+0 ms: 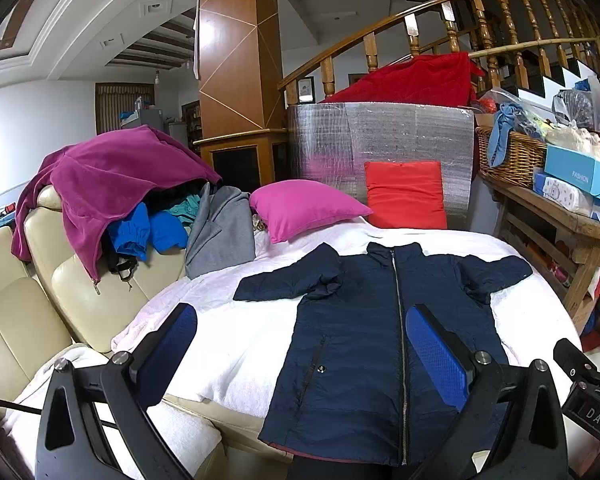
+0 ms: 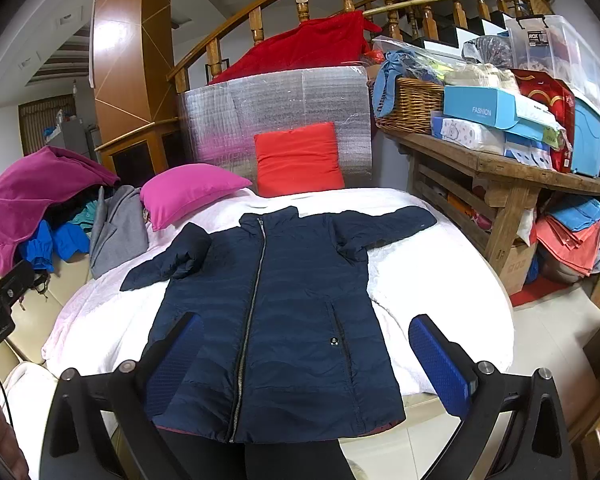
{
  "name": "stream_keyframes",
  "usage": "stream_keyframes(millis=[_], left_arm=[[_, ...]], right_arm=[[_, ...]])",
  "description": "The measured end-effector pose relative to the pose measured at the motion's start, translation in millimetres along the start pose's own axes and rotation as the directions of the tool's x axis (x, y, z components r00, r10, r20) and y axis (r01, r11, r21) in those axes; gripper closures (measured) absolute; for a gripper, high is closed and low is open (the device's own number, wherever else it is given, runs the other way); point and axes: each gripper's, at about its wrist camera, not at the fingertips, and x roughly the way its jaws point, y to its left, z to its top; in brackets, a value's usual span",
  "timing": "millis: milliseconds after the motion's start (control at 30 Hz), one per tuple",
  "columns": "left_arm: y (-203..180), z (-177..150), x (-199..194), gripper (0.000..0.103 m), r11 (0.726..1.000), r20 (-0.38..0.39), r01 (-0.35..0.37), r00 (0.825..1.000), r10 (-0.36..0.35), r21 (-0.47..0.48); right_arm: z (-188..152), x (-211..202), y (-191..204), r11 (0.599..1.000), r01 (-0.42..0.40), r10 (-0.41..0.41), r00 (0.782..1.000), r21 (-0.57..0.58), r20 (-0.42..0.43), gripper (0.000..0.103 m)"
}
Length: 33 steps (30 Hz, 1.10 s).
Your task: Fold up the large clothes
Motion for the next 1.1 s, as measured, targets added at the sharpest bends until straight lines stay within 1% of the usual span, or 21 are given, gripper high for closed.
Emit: stream_keyframes(millis=[833,1000,1100], left_arm=[[-0.2,-1.2,6.3,0.000,1.000,-0.014,0.001,1.000,-0.001,0.000],[-0.7,-2.1,8.2,0.000,1.000,-0.016,0.000,1.000,0.000,0.002],[-2.5,-2.1,12.9,0.000,1.000,-0.022,-0.002,1.000,0.003,0.005]], right_arm=[[-3.0,3.6,3.8,1.000,-0.003,0.003,1.000,-0.004,-0.011,0.000],[-1.9,5.5,5.9,1.000,-0.013,0.013,1.000,-0.007,-0.004,0.000],[-0.3,5.1,5.7,1.000,-0.024,0.024,1.000,-0.007,0.018,0.000]])
